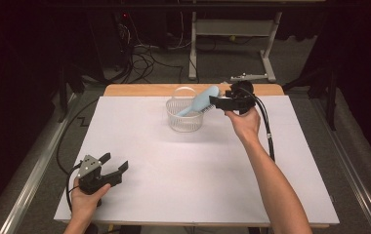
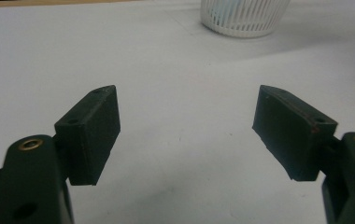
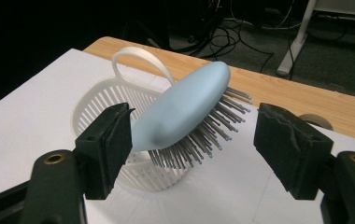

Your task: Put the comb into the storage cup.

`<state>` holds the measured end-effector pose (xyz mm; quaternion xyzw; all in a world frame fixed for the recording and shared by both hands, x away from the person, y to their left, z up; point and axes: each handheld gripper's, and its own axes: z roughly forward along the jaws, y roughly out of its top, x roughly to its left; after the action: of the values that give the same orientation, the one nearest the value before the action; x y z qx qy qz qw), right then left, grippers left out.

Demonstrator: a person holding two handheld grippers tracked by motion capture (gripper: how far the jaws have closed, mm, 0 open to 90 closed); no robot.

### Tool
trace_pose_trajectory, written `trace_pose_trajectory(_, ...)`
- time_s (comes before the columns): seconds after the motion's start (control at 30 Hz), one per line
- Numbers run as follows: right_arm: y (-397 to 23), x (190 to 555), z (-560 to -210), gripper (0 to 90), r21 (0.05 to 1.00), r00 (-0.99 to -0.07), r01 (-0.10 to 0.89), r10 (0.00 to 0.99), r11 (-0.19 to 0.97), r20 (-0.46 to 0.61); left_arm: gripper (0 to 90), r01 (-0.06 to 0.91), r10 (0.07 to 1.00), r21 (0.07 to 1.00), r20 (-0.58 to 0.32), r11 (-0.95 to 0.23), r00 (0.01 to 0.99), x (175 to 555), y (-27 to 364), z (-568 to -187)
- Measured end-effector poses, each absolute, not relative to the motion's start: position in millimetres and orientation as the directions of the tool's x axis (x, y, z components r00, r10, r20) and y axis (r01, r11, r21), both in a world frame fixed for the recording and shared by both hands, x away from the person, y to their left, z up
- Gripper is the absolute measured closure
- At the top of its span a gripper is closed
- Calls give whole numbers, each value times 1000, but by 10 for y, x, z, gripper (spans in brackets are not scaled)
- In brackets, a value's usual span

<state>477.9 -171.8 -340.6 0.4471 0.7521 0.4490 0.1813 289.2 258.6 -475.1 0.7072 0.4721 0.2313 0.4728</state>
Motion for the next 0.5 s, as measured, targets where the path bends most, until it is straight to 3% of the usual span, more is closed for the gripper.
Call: trace_pose_trajectory(0.5, -1869, 4677, -3380, 286, 841, -535, 503, 836, 200, 121, 241, 448, 886, 887, -119, -108, 449, 2890, 2584, -4746)
